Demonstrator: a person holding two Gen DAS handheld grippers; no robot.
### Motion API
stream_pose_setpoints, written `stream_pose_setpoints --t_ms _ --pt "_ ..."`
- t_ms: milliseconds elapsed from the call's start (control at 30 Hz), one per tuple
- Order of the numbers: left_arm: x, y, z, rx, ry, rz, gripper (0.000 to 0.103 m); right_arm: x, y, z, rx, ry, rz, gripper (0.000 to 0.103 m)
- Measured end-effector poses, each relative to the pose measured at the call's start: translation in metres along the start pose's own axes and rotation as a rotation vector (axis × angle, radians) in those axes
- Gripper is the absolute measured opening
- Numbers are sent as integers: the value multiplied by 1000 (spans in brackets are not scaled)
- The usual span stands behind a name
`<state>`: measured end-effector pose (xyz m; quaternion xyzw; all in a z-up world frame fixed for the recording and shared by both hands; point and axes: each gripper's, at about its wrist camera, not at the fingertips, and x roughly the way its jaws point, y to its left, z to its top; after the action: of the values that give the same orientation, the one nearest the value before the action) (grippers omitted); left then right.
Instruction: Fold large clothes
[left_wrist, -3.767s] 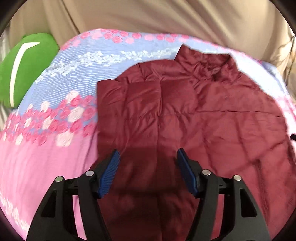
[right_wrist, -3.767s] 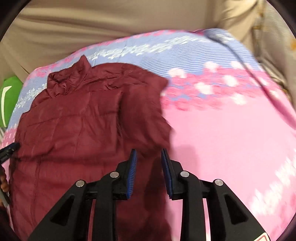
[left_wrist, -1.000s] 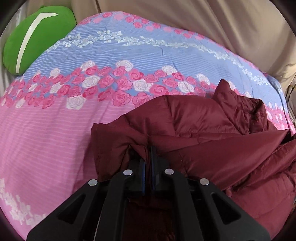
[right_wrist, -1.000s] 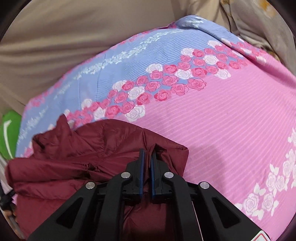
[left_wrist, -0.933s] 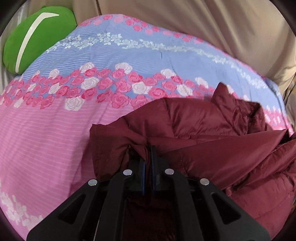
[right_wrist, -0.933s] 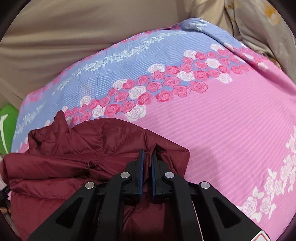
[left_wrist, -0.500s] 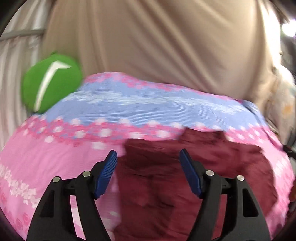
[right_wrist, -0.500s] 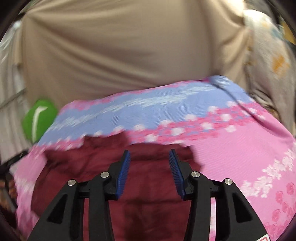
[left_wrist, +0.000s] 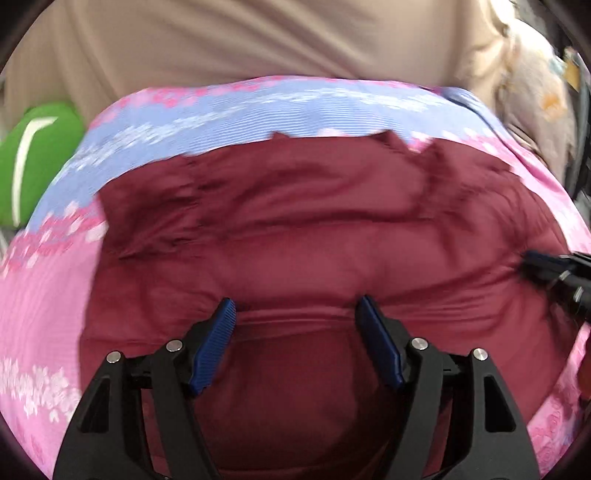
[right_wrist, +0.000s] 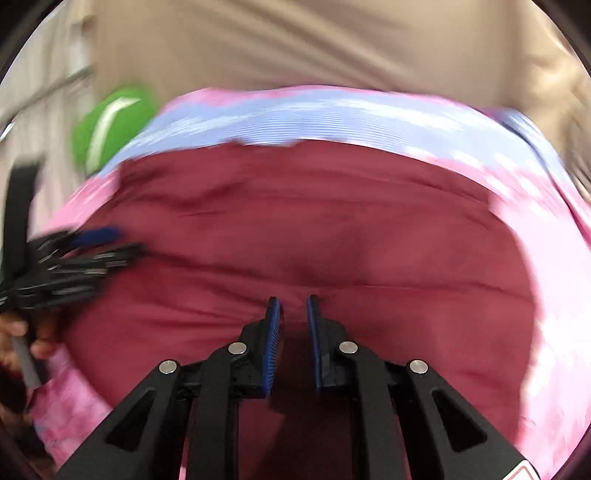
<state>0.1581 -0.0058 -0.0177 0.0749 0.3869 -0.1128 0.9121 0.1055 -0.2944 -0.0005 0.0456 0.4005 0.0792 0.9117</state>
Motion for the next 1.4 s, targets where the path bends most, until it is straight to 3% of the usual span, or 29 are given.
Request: stream_pose_setpoints --t_ms 133,267,367,400,433,467,500,567,633,667,700,733,767,800,933,1000,1033,1133,1200,1333,1400 --pt "7 44 -3 -80 -1 104 71 -6 -77 -14 195 4 -118 0" --pt "3 72 4 -155 -5 122 70 -20 -115 -19 311 15 -185 4" --pt "-11 91 17 -195 -43 129 70 -38 -121 0 304 -51 -211 25" --pt "-13 97 24 -219 -57 113 73 -41 -122 9 303 -69 -209 44" --pt "-15 104 32 -251 -67 87 84 -43 -125 15 305 -84 -204 66" --pt "-15 113 41 -296 -76 42 93 -42 -128 26 306 -102 -180 71" --pt "-10 120 48 -331 -71 6 93 -37 -131 35 303 -108 -158 71" --pt "5 130 58 -382 -37 -37 93 -18 -138 52 314 -83 -147 71" --pt "26 141 62 -431 16 -92 93 9 -146 65 354 -36 -74 71" --pt "38 145 62 -452 47 -115 84 17 -151 66 371 -15 -47 71" --pt "47 146 62 -464 68 -124 73 30 -153 70 384 14 -38 65" --pt "54 145 62 -460 94 -118 42 41 -153 72 383 39 -43 35" --pt "58 144 63 -454 106 -123 12 49 -149 74 365 57 -55 18" --pt "56 144 63 -458 100 -135 6 52 -145 77 347 60 -60 7" --pt "34 145 83 -419 -12 -70 2 9 -131 100 300 -136 -71 4" --pt "36 146 90 -405 -15 -46 2 -1 -134 109 327 -188 -69 4" --pt "41 146 90 -399 -3 -33 2 4 -136 111 332 -178 -83 4" --pt "78 140 81 -356 79 55 3 60 -145 99 314 -13 -192 3" --pt "95 139 69 -363 95 53 4 95 -147 82 284 77 -262 4" --pt "88 144 69 -385 73 72 10 84 -148 84 298 73 -304 7" --pt "67 152 70 -431 44 112 15 59 -148 84 337 24 -316 11"
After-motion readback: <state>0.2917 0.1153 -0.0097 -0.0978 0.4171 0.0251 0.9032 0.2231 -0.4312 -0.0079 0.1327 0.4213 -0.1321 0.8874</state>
